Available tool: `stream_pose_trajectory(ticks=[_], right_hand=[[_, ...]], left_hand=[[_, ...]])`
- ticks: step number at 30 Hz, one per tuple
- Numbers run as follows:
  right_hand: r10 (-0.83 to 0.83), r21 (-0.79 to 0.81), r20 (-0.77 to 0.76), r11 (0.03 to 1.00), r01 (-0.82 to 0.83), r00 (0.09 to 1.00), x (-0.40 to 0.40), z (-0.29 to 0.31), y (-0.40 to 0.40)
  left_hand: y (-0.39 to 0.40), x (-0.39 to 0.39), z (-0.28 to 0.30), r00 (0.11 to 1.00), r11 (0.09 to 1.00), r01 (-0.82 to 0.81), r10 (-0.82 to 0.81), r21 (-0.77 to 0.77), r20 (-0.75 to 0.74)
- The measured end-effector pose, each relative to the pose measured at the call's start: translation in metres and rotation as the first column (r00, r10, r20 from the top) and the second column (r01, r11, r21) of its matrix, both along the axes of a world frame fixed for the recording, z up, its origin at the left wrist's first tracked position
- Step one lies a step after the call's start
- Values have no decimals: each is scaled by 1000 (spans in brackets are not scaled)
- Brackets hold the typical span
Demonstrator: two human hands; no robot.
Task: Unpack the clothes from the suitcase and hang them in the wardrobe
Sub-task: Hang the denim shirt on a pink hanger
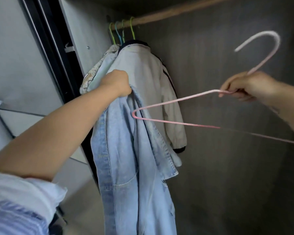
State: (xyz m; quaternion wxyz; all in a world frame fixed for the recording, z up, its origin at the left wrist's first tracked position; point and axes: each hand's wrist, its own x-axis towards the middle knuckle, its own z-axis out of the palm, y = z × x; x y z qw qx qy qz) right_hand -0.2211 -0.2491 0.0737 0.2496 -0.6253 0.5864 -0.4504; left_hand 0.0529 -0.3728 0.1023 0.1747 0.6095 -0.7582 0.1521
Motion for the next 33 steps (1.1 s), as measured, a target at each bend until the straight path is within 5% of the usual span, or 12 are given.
stream_pose_trajectory(ticks=[15,24,30,33], right_hand=[[-10,66,-46,998,14,999,43,-8,8],[-105,-47,-80,994,101,991,28,10,25],[-145,-132,-187,984,121,972,57,-26,0],[-180,-100,-72,980,172,981,61,-56,-18]], left_hand=[[16,-11,-15,995,997,-51,57,-64,82],[29,-12,-14,988,995,-57,68,-82,138],[40,-48,-19,989,995,90,-83,47,-125],[48,-65,-25,944,982,174,-145,75,-296]])
